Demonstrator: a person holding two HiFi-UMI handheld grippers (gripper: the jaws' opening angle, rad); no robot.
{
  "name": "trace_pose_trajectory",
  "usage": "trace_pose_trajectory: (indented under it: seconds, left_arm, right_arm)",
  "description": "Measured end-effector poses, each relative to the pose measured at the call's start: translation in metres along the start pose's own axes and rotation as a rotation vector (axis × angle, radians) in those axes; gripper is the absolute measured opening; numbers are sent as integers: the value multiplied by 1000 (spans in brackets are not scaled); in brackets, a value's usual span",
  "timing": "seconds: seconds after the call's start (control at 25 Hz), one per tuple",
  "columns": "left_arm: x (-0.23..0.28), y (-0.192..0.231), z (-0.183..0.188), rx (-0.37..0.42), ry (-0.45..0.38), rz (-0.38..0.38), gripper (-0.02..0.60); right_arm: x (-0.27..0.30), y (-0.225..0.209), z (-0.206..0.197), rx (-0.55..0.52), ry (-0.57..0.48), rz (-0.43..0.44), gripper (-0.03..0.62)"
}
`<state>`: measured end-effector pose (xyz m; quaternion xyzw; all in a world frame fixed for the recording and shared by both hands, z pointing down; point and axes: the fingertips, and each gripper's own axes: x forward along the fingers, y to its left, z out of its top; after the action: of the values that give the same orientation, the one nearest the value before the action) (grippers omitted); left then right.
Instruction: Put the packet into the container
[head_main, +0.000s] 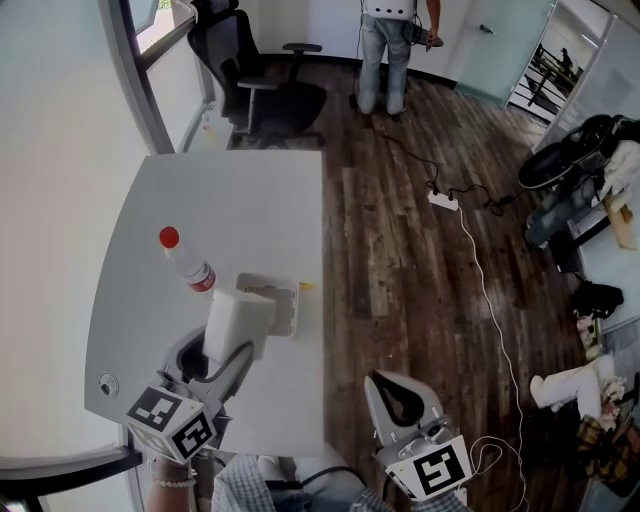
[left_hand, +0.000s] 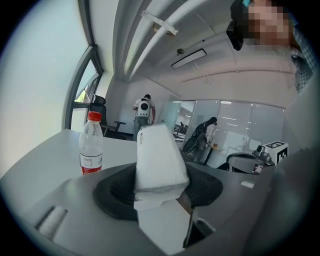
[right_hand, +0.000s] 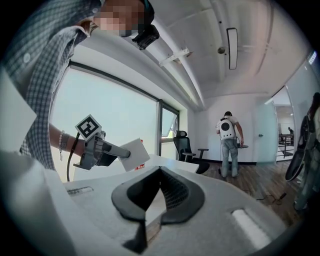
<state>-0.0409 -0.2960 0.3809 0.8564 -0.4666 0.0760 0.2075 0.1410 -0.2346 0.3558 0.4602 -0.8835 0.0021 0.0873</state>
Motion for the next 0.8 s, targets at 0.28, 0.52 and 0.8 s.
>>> trace_pose_trajectory:
  seconds: [0.28, 0.52, 0.8]
  left_arm:
    - [24, 11, -13, 39, 46, 18, 265]
    - [47, 19, -19, 45, 82, 29, 264]
    - [66, 27, -34, 22, 141, 56, 265]
  right_arm:
    - [13, -1, -3, 46, 7, 43, -2]
    - [18, -11, -6, 55, 8, 46, -2]
    - [19, -20, -10, 64, 24, 38, -2]
